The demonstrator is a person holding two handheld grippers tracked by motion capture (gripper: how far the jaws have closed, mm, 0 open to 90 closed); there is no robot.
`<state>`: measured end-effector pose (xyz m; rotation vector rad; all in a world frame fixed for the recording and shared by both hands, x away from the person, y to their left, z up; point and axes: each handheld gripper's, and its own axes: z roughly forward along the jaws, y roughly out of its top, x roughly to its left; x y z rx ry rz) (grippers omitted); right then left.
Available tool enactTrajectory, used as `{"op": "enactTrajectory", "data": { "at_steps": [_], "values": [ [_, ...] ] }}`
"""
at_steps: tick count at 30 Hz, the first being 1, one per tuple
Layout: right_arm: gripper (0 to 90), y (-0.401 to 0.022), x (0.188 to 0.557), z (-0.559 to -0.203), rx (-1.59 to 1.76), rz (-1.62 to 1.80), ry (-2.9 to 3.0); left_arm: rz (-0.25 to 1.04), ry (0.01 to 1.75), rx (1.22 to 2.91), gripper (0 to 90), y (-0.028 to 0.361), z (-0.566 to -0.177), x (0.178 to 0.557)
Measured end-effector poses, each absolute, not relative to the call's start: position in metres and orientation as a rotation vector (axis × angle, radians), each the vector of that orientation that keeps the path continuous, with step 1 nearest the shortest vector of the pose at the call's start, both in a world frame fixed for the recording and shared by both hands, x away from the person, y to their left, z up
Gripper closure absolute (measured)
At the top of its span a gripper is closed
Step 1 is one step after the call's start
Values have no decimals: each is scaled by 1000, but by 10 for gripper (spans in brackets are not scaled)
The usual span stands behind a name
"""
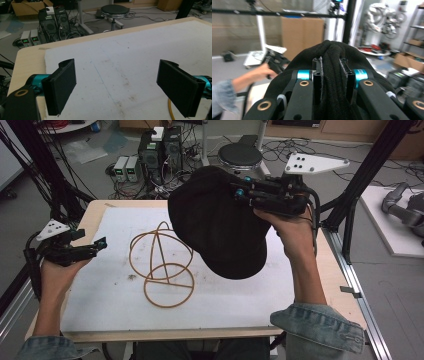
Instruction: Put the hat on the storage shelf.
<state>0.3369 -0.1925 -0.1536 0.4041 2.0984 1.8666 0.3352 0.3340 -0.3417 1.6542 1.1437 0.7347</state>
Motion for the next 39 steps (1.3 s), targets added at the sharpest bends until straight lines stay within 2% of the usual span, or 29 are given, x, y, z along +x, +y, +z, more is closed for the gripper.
{"op": "enactTrajectory", "data": {
  "at_steps": [8, 39],
  "values": [
    [776, -172, 340, -152, 317, 1958, 2170, 736, 1142, 1653, 162, 335, -341, 335],
    [772, -76, 358, -187, 213, 1822, 2458, 740, 1138, 1628, 168, 339, -337, 331]
  ]
}}
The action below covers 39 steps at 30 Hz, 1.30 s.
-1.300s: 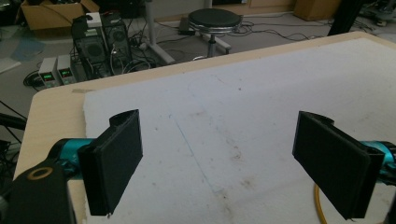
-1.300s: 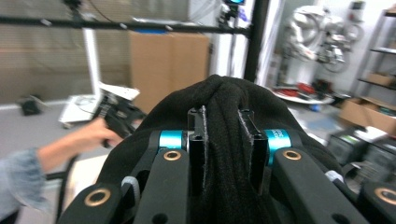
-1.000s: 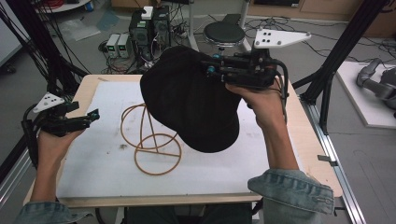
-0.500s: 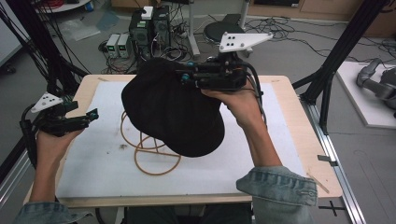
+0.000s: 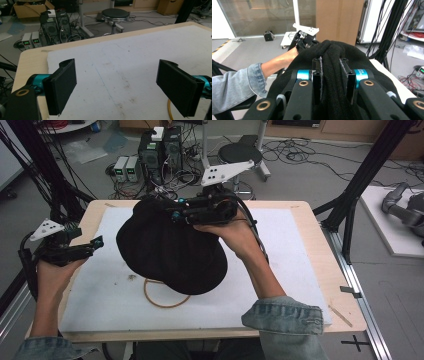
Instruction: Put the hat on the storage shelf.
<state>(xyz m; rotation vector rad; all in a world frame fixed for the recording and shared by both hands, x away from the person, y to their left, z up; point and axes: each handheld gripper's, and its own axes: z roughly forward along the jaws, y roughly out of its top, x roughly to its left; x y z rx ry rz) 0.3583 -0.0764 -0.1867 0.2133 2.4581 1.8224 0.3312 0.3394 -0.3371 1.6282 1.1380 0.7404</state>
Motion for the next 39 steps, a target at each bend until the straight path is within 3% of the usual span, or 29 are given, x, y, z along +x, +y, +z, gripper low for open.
{"op": "enactTrajectory", "data": {
  "at_steps": [39],
  "values": [
    [639, -39, 364, -219, 266, 1581, 2595, 738, 1138, 1639, 168, 336, -338, 332]
  ]
}}
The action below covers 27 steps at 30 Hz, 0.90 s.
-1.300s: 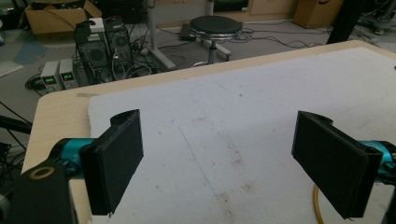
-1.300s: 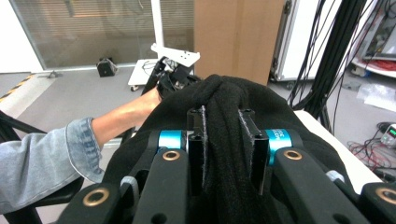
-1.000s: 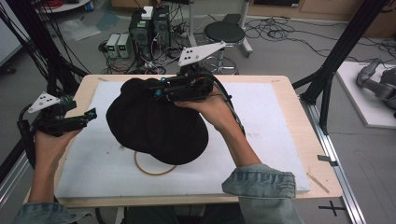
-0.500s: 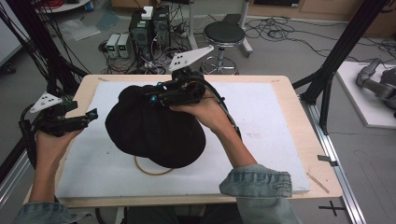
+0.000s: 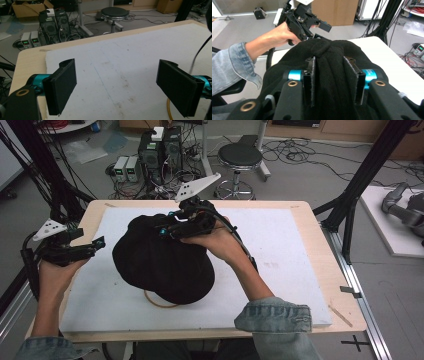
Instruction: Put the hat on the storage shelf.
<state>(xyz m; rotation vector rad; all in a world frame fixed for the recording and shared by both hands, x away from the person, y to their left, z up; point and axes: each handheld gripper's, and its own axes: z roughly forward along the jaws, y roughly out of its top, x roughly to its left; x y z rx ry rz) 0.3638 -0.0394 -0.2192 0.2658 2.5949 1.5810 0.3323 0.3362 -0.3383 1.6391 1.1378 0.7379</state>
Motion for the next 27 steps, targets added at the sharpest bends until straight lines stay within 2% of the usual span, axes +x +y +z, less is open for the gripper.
{"op": "enactTrajectory", "data": {
  "at_steps": [27],
  "values": [
    [496, -41, 367, -228, 298, 1531, 2629, 734, 1139, 1631, 168, 340, -337, 331]
  ]
}}
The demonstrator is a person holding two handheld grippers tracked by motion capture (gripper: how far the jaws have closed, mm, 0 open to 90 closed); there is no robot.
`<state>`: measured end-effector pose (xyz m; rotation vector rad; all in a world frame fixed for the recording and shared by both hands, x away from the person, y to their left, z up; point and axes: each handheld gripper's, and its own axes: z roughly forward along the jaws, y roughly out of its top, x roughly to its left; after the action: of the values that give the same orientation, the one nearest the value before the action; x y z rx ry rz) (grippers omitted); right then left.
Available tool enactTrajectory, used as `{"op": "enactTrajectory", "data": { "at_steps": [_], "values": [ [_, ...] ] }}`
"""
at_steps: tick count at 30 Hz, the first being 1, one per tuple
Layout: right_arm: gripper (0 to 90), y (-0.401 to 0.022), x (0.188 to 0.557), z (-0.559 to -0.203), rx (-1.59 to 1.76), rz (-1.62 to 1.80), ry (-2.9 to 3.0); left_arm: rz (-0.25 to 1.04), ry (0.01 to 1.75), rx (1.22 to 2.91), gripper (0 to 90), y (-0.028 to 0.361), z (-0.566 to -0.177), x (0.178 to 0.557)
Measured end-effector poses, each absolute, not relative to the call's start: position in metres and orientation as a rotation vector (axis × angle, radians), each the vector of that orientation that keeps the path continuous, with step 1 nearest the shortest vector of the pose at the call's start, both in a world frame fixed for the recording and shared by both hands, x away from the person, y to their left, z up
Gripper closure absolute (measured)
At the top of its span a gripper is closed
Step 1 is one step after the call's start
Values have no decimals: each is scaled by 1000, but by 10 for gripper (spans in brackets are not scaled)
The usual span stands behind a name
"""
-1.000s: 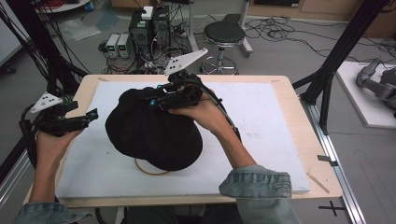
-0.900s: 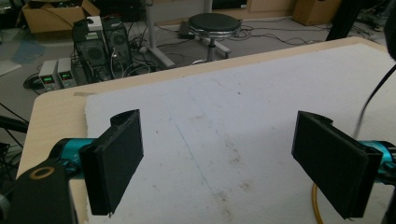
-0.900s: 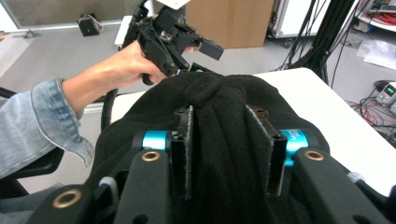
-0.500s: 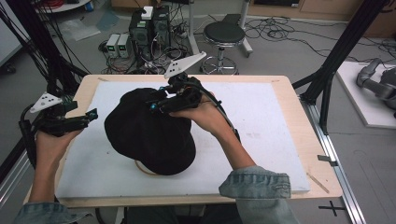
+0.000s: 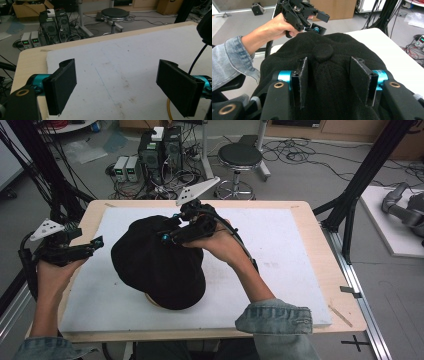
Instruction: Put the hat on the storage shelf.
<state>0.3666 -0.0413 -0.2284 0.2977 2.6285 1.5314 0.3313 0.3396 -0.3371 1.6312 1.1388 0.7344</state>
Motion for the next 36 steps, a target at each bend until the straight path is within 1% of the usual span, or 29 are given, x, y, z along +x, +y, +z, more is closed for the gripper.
{"op": "enactTrajectory", "data": {
  "at_steps": [3, 5, 6, 8, 12, 21, 22, 24, 25, 26, 28, 34, 36],
  "values": [
    [450, -41, 366, -229, 306, 1517, 2629, 735, 1138, 1631, 168, 340, -337, 331],
    [437, -42, 366, -229, 311, 1511, 2627, 735, 1139, 1630, 168, 340, -337, 331],
    [401, -43, 366, -229, 316, 1508, 2618, 734, 1140, 1629, 168, 341, -337, 331],
    [360, -45, 366, -228, 339, 1514, 2604, 734, 1139, 1627, 168, 341, -337, 331],
    [333, -53, 365, -226, 360, 1543, 2571, 735, 1139, 1627, 168, 341, -337, 331],
    [291, -104, 364, -223, 481, 1582, 2452, 736, 1145, 1630, 168, 341, -338, 332],
    [291, -104, 364, -223, 481, 1582, 2452, 736, 1147, 1630, 168, 341, -338, 332],
    [274, -123, 364, -225, 544, 1591, 2412, 738, 1151, 1629, 168, 341, -339, 333],
    [274, -123, 364, -225, 544, 1591, 2412, 738, 1151, 1628, 168, 341, -339, 333],
    [247, -135, 365, -227, 582, 1600, 2374, 737, 1150, 1630, 168, 340, -339, 333],
    [231, -147, 365, -230, 623, 1601, 2348, 737, 1150, 1634, 168, 339, -340, 333],
    [162, -177, 365, -240, 720, 1547, 2277, 735, 1148, 1644, 168, 338, -341, 333],
    [119, -186, 364, -244, 763, 1526, 2239, 735, 1147, 1647, 168, 337, -341, 333]
  ]
}}
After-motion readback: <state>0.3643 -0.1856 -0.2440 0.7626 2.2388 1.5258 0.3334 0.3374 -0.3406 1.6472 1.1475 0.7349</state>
